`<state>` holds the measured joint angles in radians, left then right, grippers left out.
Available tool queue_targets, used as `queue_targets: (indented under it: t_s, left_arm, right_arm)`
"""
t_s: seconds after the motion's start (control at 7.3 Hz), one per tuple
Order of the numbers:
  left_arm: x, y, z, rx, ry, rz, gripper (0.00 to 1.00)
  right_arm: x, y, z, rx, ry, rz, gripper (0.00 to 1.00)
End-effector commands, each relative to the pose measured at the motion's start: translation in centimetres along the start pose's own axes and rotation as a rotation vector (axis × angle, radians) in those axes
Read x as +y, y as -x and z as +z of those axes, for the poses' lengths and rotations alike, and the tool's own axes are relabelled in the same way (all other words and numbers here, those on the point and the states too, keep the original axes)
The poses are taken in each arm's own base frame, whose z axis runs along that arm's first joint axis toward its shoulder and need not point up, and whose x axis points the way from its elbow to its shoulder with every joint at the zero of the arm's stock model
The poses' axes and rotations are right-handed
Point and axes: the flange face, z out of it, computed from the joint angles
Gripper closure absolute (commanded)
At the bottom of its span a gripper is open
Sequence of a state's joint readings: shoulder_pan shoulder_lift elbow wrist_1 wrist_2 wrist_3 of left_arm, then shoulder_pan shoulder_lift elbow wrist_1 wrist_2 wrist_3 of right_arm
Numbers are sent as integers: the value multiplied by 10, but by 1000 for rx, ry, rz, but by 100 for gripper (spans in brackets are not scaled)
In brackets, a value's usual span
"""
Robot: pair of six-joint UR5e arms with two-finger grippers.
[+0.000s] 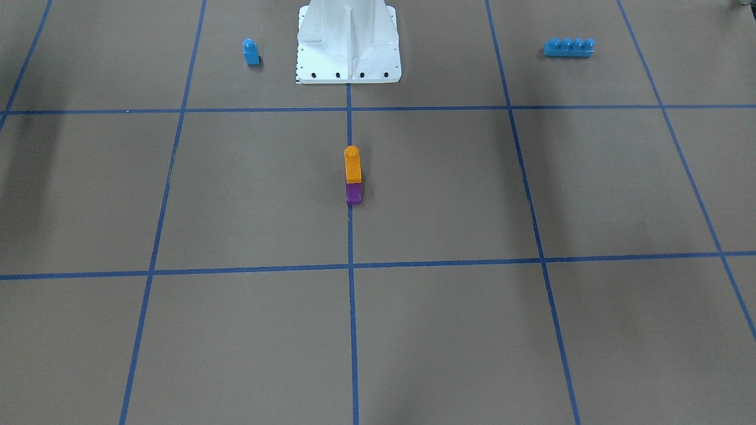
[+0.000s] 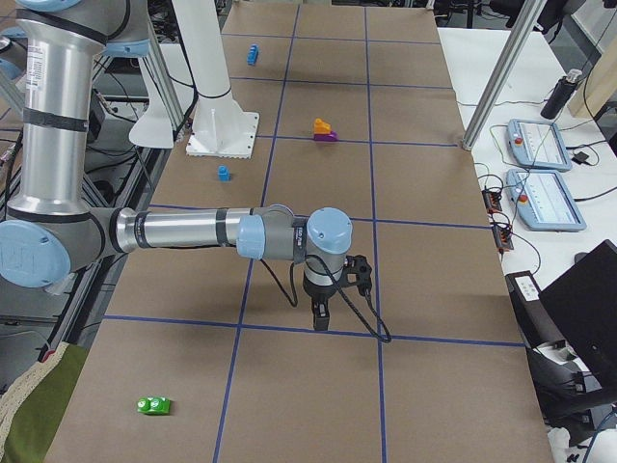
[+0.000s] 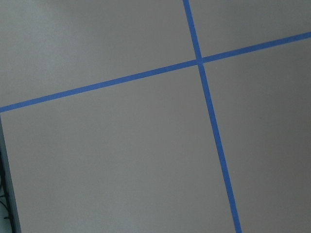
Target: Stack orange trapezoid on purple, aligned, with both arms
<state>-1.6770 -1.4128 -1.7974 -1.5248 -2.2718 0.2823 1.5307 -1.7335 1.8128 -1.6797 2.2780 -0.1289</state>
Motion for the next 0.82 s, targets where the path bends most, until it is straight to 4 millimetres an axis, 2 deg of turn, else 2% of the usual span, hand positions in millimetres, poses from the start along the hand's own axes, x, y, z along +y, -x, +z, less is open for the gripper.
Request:
queue_targets:
  t_s: [0.0, 0.69]
  left_arm:
    - [-2, -2, -2, -3, -4, 4, 0]
    - [-4, -8, -11, -16, -16, 14, 0]
  right_arm:
    - [0, 2, -1, -1, -2, -3, 0]
    - [-1, 3, -1, -12, -3, -3, 0]
